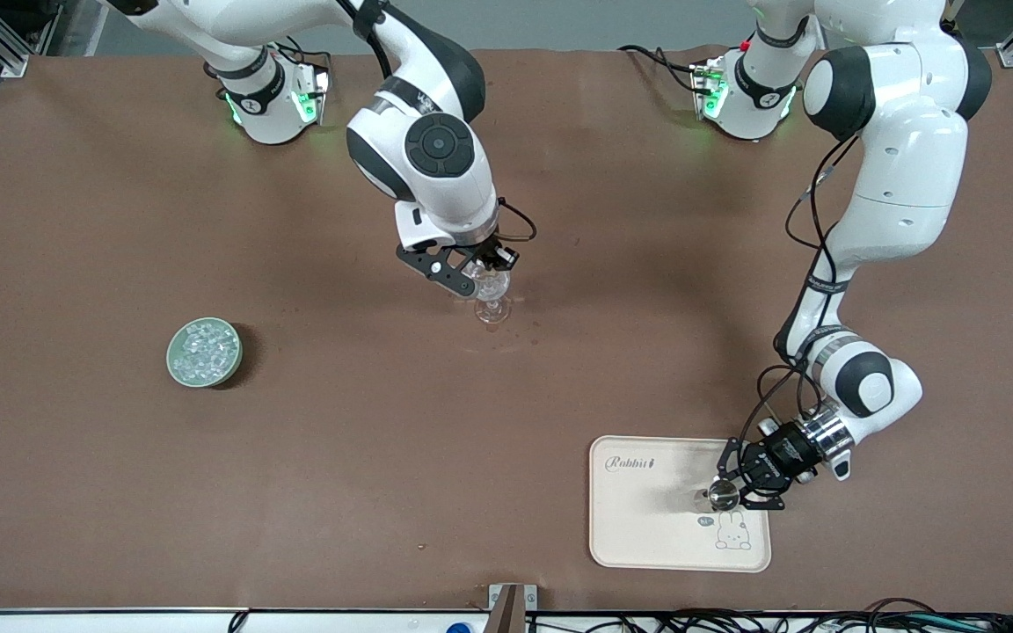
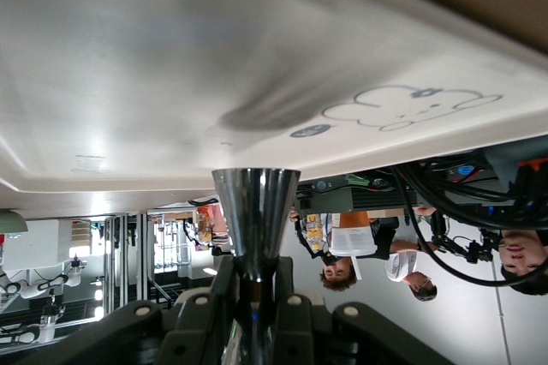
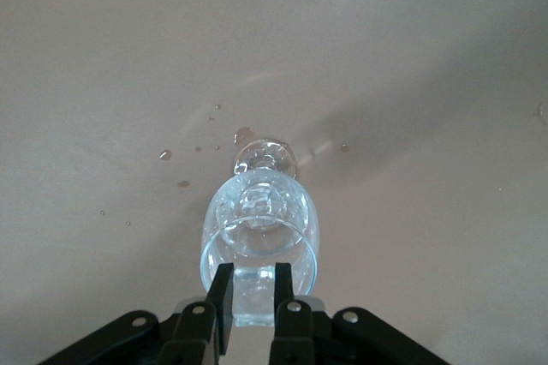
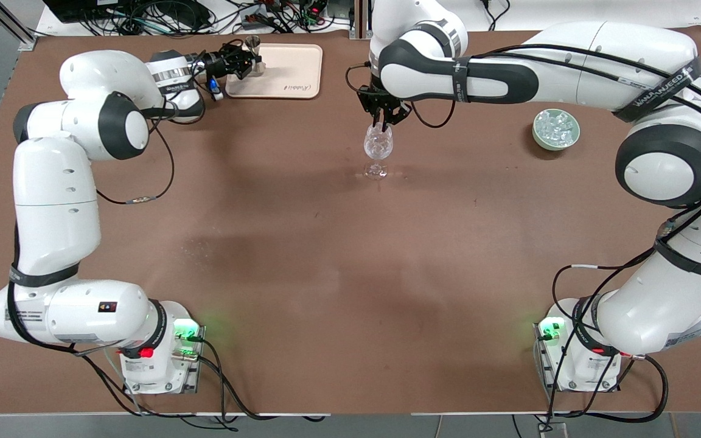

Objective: Pour wine and add ice with both arms
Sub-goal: 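Release the ice with the right gripper while the left gripper lowers the jigger, then set down the jigger with the left gripper while the right gripper withdraws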

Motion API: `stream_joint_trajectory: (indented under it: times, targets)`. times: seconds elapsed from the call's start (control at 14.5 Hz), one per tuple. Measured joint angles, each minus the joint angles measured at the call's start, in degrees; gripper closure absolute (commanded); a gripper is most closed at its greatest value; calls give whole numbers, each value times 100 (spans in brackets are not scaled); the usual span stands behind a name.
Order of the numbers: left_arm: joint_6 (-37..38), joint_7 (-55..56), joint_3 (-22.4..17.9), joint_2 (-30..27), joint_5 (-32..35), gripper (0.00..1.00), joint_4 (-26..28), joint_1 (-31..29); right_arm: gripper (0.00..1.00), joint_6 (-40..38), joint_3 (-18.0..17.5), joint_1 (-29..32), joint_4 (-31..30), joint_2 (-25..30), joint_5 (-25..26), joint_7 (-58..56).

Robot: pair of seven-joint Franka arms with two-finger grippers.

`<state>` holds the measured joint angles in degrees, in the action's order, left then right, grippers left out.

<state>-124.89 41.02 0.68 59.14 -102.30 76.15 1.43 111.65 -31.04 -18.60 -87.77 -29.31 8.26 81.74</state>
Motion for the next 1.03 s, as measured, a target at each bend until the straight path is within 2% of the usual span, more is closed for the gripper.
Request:
stream_joint_trajectory:
  times: [0.14, 0.21, 0.28, 0.69, 0.76, 0.83, 0.96, 1.03]
  targets:
    - [119, -57, 0, 1, -25, 86, 80, -37, 86, 0, 5, 0, 0, -2, 0, 0]
    - [192, -93, 1, 1, -28, 73, 129, -54, 80, 0, 6, 1, 0, -2, 0, 0]
    - [240, -132, 1, 1, -31, 1, 170, -78, 76, 1, 6, 1, 0, -2, 0, 0]
    - [1014, -357, -19, -28, -33, 0, 314, -338, 59, 6, 8, 7, 8, -2, 1, 0]
    - [1132, -386, -57, -73, -33, 0, 391, -382, 52, 6, 8, 7, 8, -2, 1, 0]
    - [1265, -426, -131, -133, -33, 0, 482, -403, 40, 6, 8, 7, 8, -2, 1, 0]
    - [1625, -541, -356, -267, -29, 0, 676, -408, 0, 7, 8, 11, 14, -2, 1, 0]
    - [1849, -595, -511, -327, 40, 0, 755, -405, 0, 12, 8, 14, 27, -3, 2, 1]
